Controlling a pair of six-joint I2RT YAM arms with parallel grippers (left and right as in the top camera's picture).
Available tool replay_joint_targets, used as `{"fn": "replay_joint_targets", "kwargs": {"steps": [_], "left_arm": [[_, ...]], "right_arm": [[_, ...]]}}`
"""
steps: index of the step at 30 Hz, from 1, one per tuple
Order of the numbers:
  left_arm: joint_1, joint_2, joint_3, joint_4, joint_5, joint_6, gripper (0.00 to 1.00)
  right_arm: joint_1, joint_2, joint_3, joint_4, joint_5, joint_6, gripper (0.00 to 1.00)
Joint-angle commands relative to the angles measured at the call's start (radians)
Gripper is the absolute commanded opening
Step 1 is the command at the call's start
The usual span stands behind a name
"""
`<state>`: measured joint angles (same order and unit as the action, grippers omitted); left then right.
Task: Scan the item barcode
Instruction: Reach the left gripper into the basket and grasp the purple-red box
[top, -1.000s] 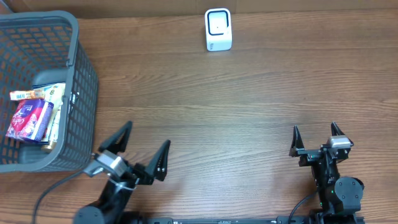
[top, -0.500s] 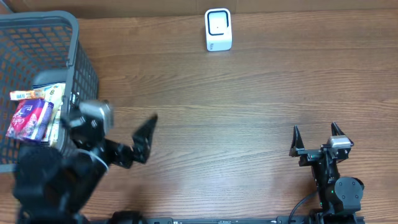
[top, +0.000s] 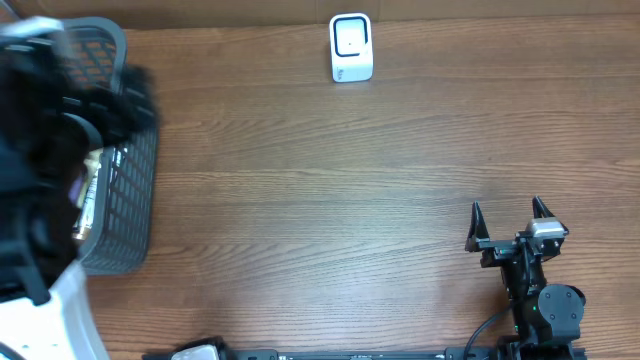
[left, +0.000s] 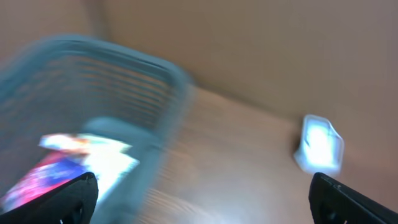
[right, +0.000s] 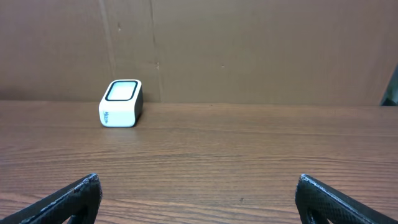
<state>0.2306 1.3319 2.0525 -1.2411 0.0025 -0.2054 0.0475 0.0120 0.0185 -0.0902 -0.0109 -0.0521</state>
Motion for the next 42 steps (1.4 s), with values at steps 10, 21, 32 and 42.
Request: {"fn": "replay_joint_targets", "kwargs": {"steps": [10,21,32,42], "left_arm": [[0.481,0.155,0.062,-0.040,-0.140,-0.315,1.00],[0.475,0.409,0.061,-0.203,-0.134,-0.223,0.99],[0.442,0.551,0.001,-0.206,-0.133,0.131,0.93],[0.429,0.551,-0.242,-0.061,-0.132,0.312,0.94]], "right_arm": [[-0.004,-0.009,-0.010,0.006,0.010,-0.002,1.00],[-0.004,-0.009,-0.010,0.006,0.010,-0.002,1.00],[-0.004,-0.009,-0.010,0.006,0.010,-0.002,1.00],[-0.004,-0.009,-0.010,0.006,0.010,-0.002,1.00]]}}
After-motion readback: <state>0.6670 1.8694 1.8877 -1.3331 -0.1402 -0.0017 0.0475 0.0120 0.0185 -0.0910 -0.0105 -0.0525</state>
